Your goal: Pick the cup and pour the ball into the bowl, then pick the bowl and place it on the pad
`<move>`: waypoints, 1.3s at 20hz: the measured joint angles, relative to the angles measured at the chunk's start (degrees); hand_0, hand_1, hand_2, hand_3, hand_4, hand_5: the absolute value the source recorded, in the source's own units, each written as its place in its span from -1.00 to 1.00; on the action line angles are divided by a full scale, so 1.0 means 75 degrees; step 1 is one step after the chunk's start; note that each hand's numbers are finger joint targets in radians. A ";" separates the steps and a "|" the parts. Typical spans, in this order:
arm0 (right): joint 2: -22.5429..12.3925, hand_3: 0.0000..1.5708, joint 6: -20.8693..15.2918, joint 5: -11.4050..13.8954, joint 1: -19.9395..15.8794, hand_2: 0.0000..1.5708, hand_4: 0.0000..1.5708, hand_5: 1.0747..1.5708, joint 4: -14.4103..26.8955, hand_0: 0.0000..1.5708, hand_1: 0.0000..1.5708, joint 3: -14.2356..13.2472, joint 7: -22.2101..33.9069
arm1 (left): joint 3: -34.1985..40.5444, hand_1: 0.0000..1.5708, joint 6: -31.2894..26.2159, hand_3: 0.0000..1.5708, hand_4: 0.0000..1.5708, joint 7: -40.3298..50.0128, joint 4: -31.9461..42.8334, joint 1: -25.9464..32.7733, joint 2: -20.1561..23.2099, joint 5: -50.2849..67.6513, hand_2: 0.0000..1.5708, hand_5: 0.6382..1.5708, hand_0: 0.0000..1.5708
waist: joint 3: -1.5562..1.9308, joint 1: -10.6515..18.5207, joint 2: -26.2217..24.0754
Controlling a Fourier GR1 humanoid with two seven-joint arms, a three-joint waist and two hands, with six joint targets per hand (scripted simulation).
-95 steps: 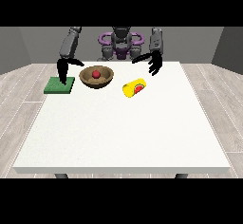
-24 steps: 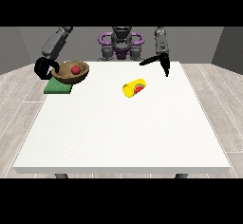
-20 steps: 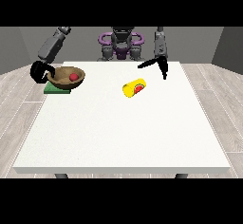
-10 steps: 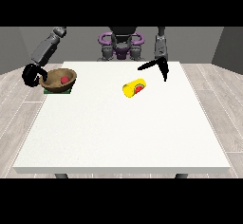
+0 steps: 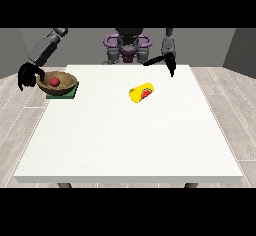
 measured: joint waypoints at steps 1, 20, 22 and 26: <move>-0.0019 0.04 0.0018 -0.0022 -0.0019 1.00 -0.06 1.00 0.0024 1.00 1.00 -0.0008 0.0075 | -0.0002 -1.00 0.0024 -1.00 -1.00 -0.0024 0.0006 0.0052 -0.0031 0.0001 -1.00 0.99 -1.00 | -0.0001 -0.0024 -0.0033; -0.0667 -0.72 -0.0908 0.0872 0.0082 -0.52 -1.00 0.63 0.0119 -1.00 -1.00 0.0626 0.0130 | 0.0099 -1.00 -0.0235 -1.00 -1.00 0.0479 -0.0948 0.0252 0.0141 0.0158 -1.00 0.99 -1.00 | -0.0005 -0.0006 0.0205; -0.0709 -0.80 -0.0955 0.0900 0.0064 -0.52 -1.00 0.67 0.0114 -1.00 -1.00 0.0641 0.0174 | 0.0156 -1.00 -0.0300 -1.00 -1.00 0.0443 -0.0952 0.0318 0.0175 0.0245 -1.00 0.99 -1.00 | -0.0004 -0.0006 0.0145; -0.0714 -0.93 -0.0951 0.0975 0.0010 -0.68 -1.00 0.69 0.0127 -1.00 -1.00 0.0714 0.0307 | -0.0033 -1.00 -0.0204 -1.00 -1.00 0.0651 -0.1116 0.0533 0.0033 0.0060 -1.00 1.00 -1.00 | -0.0005 -0.0086 -0.0102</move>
